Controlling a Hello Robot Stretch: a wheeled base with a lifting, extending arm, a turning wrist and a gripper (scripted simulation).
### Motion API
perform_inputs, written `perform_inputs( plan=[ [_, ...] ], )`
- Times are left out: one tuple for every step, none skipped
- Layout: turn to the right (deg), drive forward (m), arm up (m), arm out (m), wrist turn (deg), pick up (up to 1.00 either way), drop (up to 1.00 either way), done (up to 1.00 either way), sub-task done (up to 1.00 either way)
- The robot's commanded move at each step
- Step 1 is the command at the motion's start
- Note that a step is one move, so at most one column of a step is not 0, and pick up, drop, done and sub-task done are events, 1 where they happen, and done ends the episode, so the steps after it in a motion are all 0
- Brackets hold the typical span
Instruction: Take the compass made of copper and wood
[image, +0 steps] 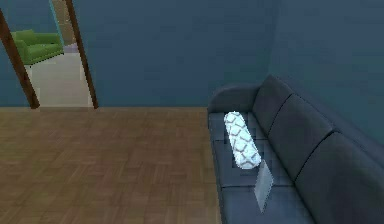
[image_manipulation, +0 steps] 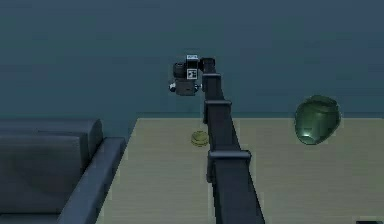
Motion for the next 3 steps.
perform_inputs(
  plan=[
    [0.0,0.00,0.00,0.00,18.0,0.00,0.00,0.00,0.00],
    [0.0,0.00,-0.30,0.00,0.0,0.00,0.00,0.00,0.00],
    [0.0,0.00,0.00,0.00,0.0,1.00,0.00,0.00,0.00]
  ],
)
